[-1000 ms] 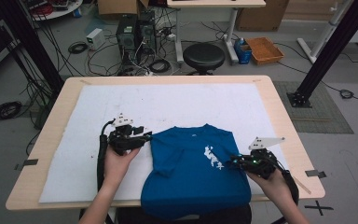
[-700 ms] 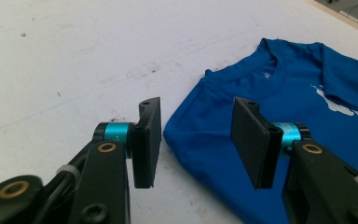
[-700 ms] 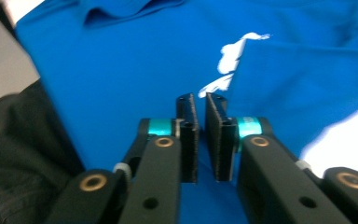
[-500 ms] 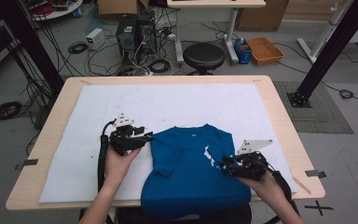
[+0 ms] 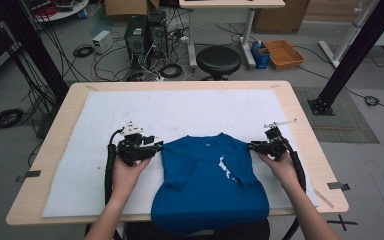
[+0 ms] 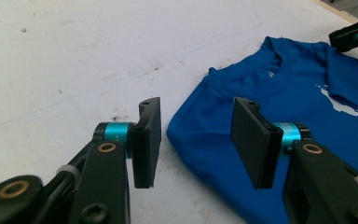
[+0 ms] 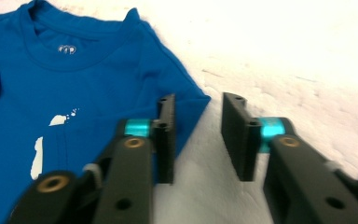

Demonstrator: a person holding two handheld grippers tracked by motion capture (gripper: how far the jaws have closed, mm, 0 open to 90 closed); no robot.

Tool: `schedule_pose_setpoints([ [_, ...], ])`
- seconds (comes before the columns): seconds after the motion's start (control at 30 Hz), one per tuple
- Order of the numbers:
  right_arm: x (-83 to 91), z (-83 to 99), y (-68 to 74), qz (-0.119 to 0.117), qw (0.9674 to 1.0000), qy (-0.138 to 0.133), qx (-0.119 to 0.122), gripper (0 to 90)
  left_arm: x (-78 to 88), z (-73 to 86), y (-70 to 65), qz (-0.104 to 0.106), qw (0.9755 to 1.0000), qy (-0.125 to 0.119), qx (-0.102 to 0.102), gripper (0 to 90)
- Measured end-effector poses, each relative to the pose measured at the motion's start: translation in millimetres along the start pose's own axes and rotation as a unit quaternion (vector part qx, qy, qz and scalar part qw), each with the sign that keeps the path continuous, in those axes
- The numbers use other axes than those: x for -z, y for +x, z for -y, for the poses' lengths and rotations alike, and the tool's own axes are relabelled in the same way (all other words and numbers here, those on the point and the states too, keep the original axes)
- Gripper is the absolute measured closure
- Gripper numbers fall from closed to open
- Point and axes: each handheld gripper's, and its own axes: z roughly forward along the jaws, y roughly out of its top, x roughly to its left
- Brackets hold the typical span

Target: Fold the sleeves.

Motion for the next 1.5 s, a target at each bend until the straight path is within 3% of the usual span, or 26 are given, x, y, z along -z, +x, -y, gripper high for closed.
schedule_pose_setpoints([
  [0.1,-3.8,-1.1,2.4,0.007,0.9993,0.004,0.037,89.2,0.7,-0.6,-0.6,-0.002,1.0000,-0.005,-0.002,51.9],
  [0.23,-2.5,-5.0,4.1,0.037,0.9971,-0.011,0.065,90.0,1.3,-0.9,0.3,-0.004,1.0000,-0.008,0.000,51.5],
  [0.4,1.1,-6.7,1.9,0.047,0.9957,-0.036,0.071,90.0,0.0,-0.9,1.2,0.000,1.0000,-0.008,-0.003,51.5],
  [0.5,4.3,-6.3,1.9,0.055,0.9946,-0.048,0.073,82.5,-2.0,-1.8,1.4,0.006,0.9999,-0.010,-0.009,50.8],
  [0.6,13.3,-7.5,-0.4,0.050,0.9929,-0.078,0.075,65.1,-4.9,-4.9,1.1,-0.002,0.9996,-0.003,-0.027,45.0],
  [0.67,21.0,-7.6,-2.5,0.044,0.9917,-0.097,0.072,63.3,-6.9,-8.5,2.7,0.005,0.9994,0.001,-0.034,41.9],
  [0.77,33.3,-6.8,-5.9,0.032,0.9893,-0.125,0.068,52.1,-6.3,-15.0,5.3,0.019,0.9992,-0.018,-0.031,41.7],
  [0.87,43.1,-7.4,-7.9,0.038,0.9875,-0.130,0.080,47.2,-3.4,-22.7,5.6,0.021,0.9987,-0.030,-0.037,40.8],
  [1.0,53.3,-9.1,-9.7,0.029,0.9854,-0.142,0.090,40.2,-0.2,-25.5,8.8,0.033,0.9977,-0.050,-0.030,40.7],
  [1.1,58.0,-9.6,-10.3,0.023,0.9839,-0.154,0.087,31.2,3.2,-24.4,14.1,0.057,0.9968,-0.056,-0.001,38.1],
  [1.23,62.5,-11.6,-10.9,0.024,0.9830,-0.159,0.089,25.0,10.0,-24.2,11.9,0.034,0.9975,-0.060,-0.014,34.1],
  [1.37,65.7,-11.0,-11.3,0.029,0.9821,-0.166,0.084,23.7,17.1,-25.4,7.1,0.009,0.9964,-0.076,-0.035,30.8],
  [1.5,66.2,-10.6,-10.3,0.028,0.9819,-0.166,0.087,23.7,19.9,-25.9,6.7,0.005,0.9962,-0.079,-0.037,30.8],
])
